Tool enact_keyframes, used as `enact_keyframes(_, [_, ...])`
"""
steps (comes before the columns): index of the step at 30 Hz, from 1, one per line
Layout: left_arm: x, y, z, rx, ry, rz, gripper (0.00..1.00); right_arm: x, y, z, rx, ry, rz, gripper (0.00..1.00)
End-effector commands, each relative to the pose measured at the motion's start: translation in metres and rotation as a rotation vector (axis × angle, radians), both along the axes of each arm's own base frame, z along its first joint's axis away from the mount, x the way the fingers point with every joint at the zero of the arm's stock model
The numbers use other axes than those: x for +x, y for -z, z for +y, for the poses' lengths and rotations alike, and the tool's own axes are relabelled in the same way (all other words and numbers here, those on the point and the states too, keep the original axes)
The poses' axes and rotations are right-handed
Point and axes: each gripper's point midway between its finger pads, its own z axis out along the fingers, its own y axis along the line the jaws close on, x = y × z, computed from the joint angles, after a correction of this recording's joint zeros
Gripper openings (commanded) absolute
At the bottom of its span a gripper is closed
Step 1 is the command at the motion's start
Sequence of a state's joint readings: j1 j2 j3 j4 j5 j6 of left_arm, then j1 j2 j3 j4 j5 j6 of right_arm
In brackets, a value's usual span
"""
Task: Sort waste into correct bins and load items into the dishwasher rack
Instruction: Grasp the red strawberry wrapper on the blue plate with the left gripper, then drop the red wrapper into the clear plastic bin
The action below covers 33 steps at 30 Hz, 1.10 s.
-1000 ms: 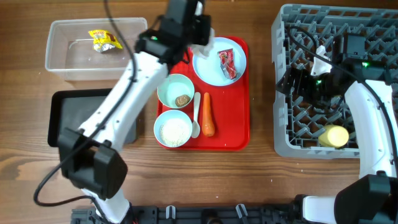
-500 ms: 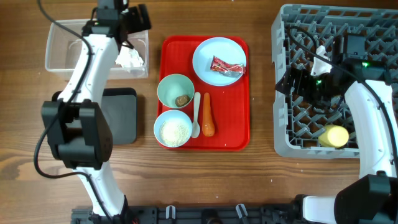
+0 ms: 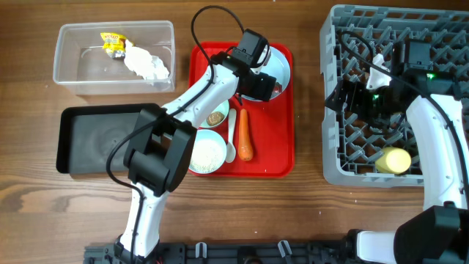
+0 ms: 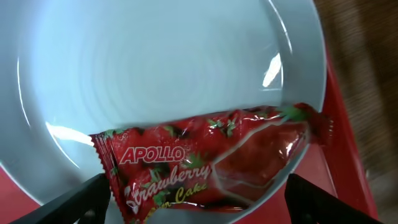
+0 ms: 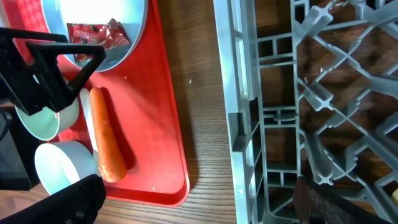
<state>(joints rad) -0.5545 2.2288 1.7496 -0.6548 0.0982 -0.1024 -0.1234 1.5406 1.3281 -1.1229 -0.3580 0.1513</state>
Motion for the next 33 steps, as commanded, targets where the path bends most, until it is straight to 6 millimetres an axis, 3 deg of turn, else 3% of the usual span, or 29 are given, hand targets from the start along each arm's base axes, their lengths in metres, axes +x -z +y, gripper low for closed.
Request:
enact_keyframes(1, [0.001,0.029,0.007,0.051,-0.020,0.029,0.88,-0.001,0.000,-0.002,-0.016,-0.016,-0.004,0.99])
enact_keyframes(4, [0.001,0.041,0.006,0.055,-0.020,0.037,0.70,-0.002,0.000,-0.002,-0.016,-0.016,-0.003,0.99])
enact_keyframes(7, [0.005,0.040,0.004,0.047,-0.020,0.024,0.36,-0.001,0.000,-0.002,-0.017,-0.016,-0.003,0.99])
enact_keyframes(11, [0.010,0.038,0.001,0.031,-0.020,0.000,0.07,-0.002,0.001,-0.004,-0.026,-0.014,-0.001,0.99])
enact_keyframes(14, [0.011,0.036,0.000,0.028,-0.021,-0.005,0.04,-0.002,0.001,-0.004,-0.027,-0.014,-0.002,0.99])
enact_keyframes(17, [0.014,0.013,-0.002,0.005,-0.024,-0.037,0.04,-0.001,0.001,-0.004,-0.027,-0.014,-0.002,0.99])
enact_keyframes(18, [0.016,-0.002,-0.003,-0.009,-0.024,-0.060,0.06,-0.001,0.001,-0.004,-0.027,-0.014,-0.002,0.99])
enact_keyframes(19, [0.018,-0.017,-0.004,-0.025,-0.024,-0.086,0.42,-0.001,0.001,-0.004,-0.027,-0.014,-0.003,0.99])
enact_keyframes(20, [0.020,-0.026,-0.006,-0.037,-0.024,-0.106,0.65,-0.001,0.001,-0.004,-0.027,-0.013,-0.004,0.99])
enact_keyframes(21, [0.023,-0.035,-0.007,-0.052,-0.024,-0.129,0.86,-0.001,0.000,-0.004,-0.027,-0.014,-0.006,0.99])
enact_keyframes(22, [0.027,-0.039,-0.010,-0.061,-0.012,-0.156,0.94,0.000,0.000,-0.004,-0.027,-0.014,-0.007,0.99])
enact_keyframes(25, [0.033,-0.033,-0.018,-0.046,0.063,-0.202,0.97,0.000,0.000,-0.004,-0.027,-0.013,-0.006,0.99])
enact_keyframes(29, [0.034,0.002,-0.032,-0.009,0.161,-0.224,0.97,0.000,0.000,-0.004,-0.027,-0.013,-0.006,0.99])
enact_keyframes(33, [0.036,0.023,-0.045,-0.016,0.177,-0.233,0.95,0.000,0.000,-0.004,-0.028,-0.014,-0.006,0.99])
